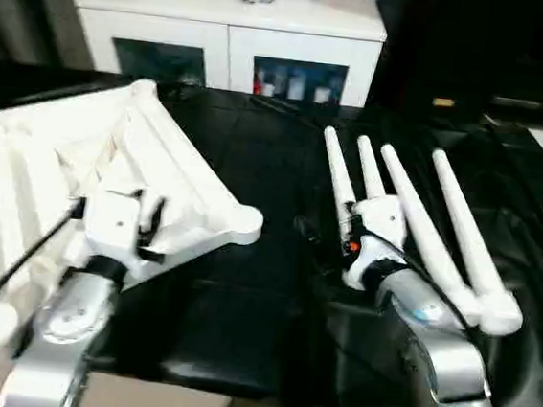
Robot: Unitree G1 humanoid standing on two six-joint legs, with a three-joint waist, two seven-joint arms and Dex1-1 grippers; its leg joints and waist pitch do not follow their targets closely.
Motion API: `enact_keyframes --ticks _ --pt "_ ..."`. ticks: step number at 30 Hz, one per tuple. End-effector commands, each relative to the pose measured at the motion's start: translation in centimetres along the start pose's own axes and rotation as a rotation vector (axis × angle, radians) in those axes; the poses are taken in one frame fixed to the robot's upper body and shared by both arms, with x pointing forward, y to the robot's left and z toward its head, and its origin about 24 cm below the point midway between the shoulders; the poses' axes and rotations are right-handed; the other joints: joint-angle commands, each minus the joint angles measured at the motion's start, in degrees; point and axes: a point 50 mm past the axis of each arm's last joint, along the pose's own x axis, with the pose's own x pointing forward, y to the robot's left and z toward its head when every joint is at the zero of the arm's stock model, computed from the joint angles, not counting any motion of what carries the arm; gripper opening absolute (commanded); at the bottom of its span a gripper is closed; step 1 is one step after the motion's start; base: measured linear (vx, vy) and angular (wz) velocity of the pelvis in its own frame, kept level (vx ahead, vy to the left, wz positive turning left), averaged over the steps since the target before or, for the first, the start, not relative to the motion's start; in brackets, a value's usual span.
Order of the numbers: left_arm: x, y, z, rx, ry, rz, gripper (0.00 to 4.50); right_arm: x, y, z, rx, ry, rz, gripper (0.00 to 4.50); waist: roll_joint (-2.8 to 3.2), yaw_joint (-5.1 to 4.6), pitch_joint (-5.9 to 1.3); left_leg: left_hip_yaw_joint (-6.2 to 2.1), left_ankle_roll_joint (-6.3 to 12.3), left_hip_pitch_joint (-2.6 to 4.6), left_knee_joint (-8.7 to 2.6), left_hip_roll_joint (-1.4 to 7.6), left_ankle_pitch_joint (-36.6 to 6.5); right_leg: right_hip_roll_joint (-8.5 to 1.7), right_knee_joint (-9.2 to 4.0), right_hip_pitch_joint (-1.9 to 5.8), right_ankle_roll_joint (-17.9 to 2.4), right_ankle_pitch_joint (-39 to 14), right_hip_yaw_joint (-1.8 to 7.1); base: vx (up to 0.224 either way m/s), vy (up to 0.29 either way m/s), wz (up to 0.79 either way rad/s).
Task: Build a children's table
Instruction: Move to table
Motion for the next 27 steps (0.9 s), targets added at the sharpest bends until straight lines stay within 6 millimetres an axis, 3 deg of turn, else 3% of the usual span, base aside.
enact_keyframes --ticks 1,2,3,4,5,6,7,8,9,10,11,12,13,14,16,17,18,19,20,21,22,23,25,27 --pt "-0.1 0.5 -0.3 0.026 0.031 0.031 1.58 0.3 0.3 0.0 -0.001 -0.006 -0.005 4.5 -0.29 0.37 -2.83 -8.65 -5.77 -3.55 4.37 4.09 -4.39 -15.91 -10.86 4.73 -7.18 -36.46 7.22 0.0 0.213 -0.34" --pt "-0.1 0.5 -0.8 0.021 0.055 0.047 1.58 0.4 0.4 -0.3 -0.001 -0.004 -0.004 4.5 -0.74 -0.11 -2.11 -8.29 -5.48 -2.1 0.35 4.17 -7.13 -11.53 -10.73 3.99 -10.86 -35.76 4.42 -0.057 0.263 -0.18" --pt "0.1 0.5 -0.8 0.017 0.058 0.066 1.58 0.6 0.4 -0.3 -0.002 -0.004 -0.005 4.5 0.69 0.2 -2.45 -7.55 -3.86 -0.43 -2.96 3.59 -6.7 -8.34 -10.19 3.68 -12.53 -33.99 2.7 -0.057 0.263 -0.18" --pt "0.1 0.5 -0.8 0.017 0.058 0.067 1.58 0.6 0.4 -0.3 -0.002 -0.004 -0.005 4.5 0.57 -0.75 -2.13 -6.67 -1.81 1.0 -6.28 3.02 -6.36 -3.86 -9.23 2.44 -12.41 -32.48 0.36 -0.085 0.254 0.17" --pt "0.3 0.5 -0.8 0.034 0.06 0.092 1.58 0.8 0.5 -0.4 -0.004 -0.004 -0.005 4.5 3.05 -3.22 -3.05 -6.47 0.55 3.84 -10.22 4.48 -16.23 4.34 -3.43 -0.43 -9.82 -22.82 -1.75 -0.103 0.273 0.15" --pt "0.4 0.5 -0.8 0.051 0.06 0.101 1.58 0.9 0.5 -0.4 -0.004 -0.004 -0.005 4.5 4.73 -3.98 -3.21 -8.4 -4.02 2.45 -12.83 5.77 -22.95 5.46 1.72 0.59 -8.03 -6.57 -2.08 -0.103 0.273 0.15" --pt "0.6 0.4 -0.8 0.052 0.064 0.111 1.58 1.0 0.5 -0.3 -0.006 -0.006 -0.005 4.5 4.61 -3.62 -2.9 -9.88 -9.34 2.4 -12.66 7.48 -25.23 4.12 -0.49 1.25 -7.93 2.54 -1.22 -0.098 0.25 -0.03" --pt "0.6 0.4 -0.8 0.048 0.065 0.114 1.58 1.0 0.5 -0.3 -0.007 -0.007 -0.005 4.5 4.75 -3.26 -2.62 -10.79 -17.22 2.72 -13.22 9.55 -30.49 3.29 -1.21 1.37 -6.96 3.63 -0.77 -0.078 0.157 0.03" --pt "0.8 0.4 -0.9 0.039 0.07 0.123 1.58 1.2 0.5 -0.3 -0.009 -0.01 -0.006 4.5 5.05 -3.44 -2.96 -12.02 -18.39 3.49 -13.73 11.16 -31.34 3.14 -0.77 1.41 -6.04 1.41 -0.61 -0.078 0.157 0.03" --pt "1.0 0.3 -0.9 0.03 0.071 0.131 1.58 1.3 0.4 -0.4 -0.014 -0.011 -0.011 4.5 5.01 -3.73 -3.05 -13.06 -18.46 4.07 -14.21 12.66 -30.34 3.26 0.35 0.77 -4.85 -0.9 -0.5 -0.073 0.106 0.04" --pt "1.2 0.2 -0.9 0.025 0.074 0.133 1.58 1.4 0.4 -0.4 -0.021 -0.011 -0.016 4.5 5.16 -3.77 -3.34 -14.07 -14.31 3.92 -15.03 14.53 -25.28 3.67 2.65 0.38 -2.38 -5.33 -0.43 -0.09 0.08 0.04" --pt "1.5 0.0 -0.7 0.044 0.066 0.132 1.58 1.5 0.3 -0.6 -0.019 -0.012 -0.023 4.5 4.85 -3.3 -3.7 -13.49 -11.43 3.39 -15.28 14.67 -22.51 4.17 4.53 -0.57 -1.51 -7.4 -0.49 -0.09 0.08 0.04" --pt "1.5 0.0 -0.7 0.046 0.064 0.131 1.58 1.5 0.3 -0.6 -0.019 -0.012 -0.024 4.5 5.02 -2.85 -3.8 -12.5 -9.31 2.47 -16.11 13.57 -25.15 4.68 5.45 -0.31 -1.89 -8.05 -0.54 -0.105 0.015 0.07" --pt "1.6 -0.3 -1.0 0.005 0.087 0.125 1.58 1.4 0.2 -0.8 -0.02 -0.01 -0.035 4.5 5.41 -2.6 -4.13 -12.11 -6.51 3.02 -15.94 11.85 -27.99 4.52 4.68 -0.16 -2.47 -7.95 -0.25 -0.093 -0.063 -0.02" --pt "1.7 -0.3 -1.0 0.0 0.093 0.127 1.58 1.3 0.1 -0.9 -0.015 -0.012 -0.038 4.5 4.33 -2.7 -4.12 -11.41 -2.73 2.49 -15.7 10.01 -29.59 3.46 2.57 1.0 -3.46 -7.19 0.78 -0.09 -0.089 -0.04" --pt "1.8 -0.5 -1.3 -0.009 0.107 0.125 1.58 1.2 0.0 -0.9 -0.016 -0.011 -0.046 4.5 2.67 -2.49 -4.39 -8.43 -2.49 0.62 -11.62 4.86 -27.77 -0.5 -3.56 2.42 -7.76 -7.25 3.55 -0.077 -0.146 -0.15" --pt "1.9 -0.5 -1.3 -0.008 0.112 0.123 1.58 1.2 0.0 -1.0 -0.017 -0.011 -0.05 4.5 0.55 -2.01 -3.96 -5.92 -1.78 -1.17 -7.78 2.14 -19.75 -3.73 -7.18 3.21 -7.14 -12.96 4.66 -0.077 -0.146 -0.15" --pt "1.9 -0.6 -1.6 -0.007 0.119 0.122 1.58 1.1 0.0 -1.1 -0.017 -0.008 -0.052 4.5 0.49 0.19 -3.75 -5.58 -1.71 -1.07 -4.47 2.63 -3.59 -6.41 -8.52 3.47 -0.41 -23.57 5.95 -0.07 -0.153 -0.24" --pt "1.9 -0.7 -1.7 -0.005 0.124 0.122 1.58 1.1 -0.1 -1.1 -0.018 -0.007 -0.053 4.5 -0.24 0.24 -3.38 -5.38 -1.78 -2.06 -4.49 2.7 0.09 -5.78 -8.72 3.78 2.8 -27.53 5.93 -0.055 -0.108 -0.28" --pt "1.9 -0.8 -1.9 -0.01 0.13 0.115 1.58 1.0 -0.2 -1.2 -0.025 -0.001 -0.057 4.5 1.08 0.57 -3.13 -5.72 -3.67 -2.64 -5.99 3.48 1.5 -4.68 -8.17 4.1 3.3 -32.57 4.7 -0.055 -0.108 -0.28" --pt "1.9 -1.0 -2.1 -0.014 0.135 0.109 1.58 1.0 -0.3 -1.3 -0.031 0.003 -0.061 4.5 1.66 0.25 -3.41 -5.81 -5.02 -1.94 -8.8 4.93 -2.62 -2.12 -7.09 3.61 -0.05 -28.19 3.29 -0.035 -0.042 -0.22" --pt "1.9 -1.1 -2.2 -0.015 0.14 0.104 1.58 0.9 -0.4 -1.4 -0.035 0.006 -0.062 4.5 2.24 -0.56 -3.23 -5.82 -6.37 -1.51 -9.96 5.64 -9.36 -0.05 -6.35 3.01 -2.85 -25.65 2.18 0.0 0.0 0.0" --pt "1.8 -1.2 -2.4 -0.011 0.144 0.105 1.58 0.7 -0.6 -1.6 -0.037 0.01 -0.066 4.5 3.07 -1.14 -3.64 -6.12 -6.85 -0.68 -10.4 6.31 -14.73 0.27 -5.74 2.7 -6.47 -20.17 2.32 0.0 0.0 0.0" --pt "1.7 -1.2 -2.4 0.012 0.143 0.1 1.58 0.6 -0.8 -1.9 -0.043 0.02 -0.078 4.5 3.25 -1.13 -3.73 -6.04 -6.35 -0.36 -10.53 6.58 -15.7 0.08 -5.48 2.82 -8.97 -14.34 2.47 0.0 0.0 0.0"
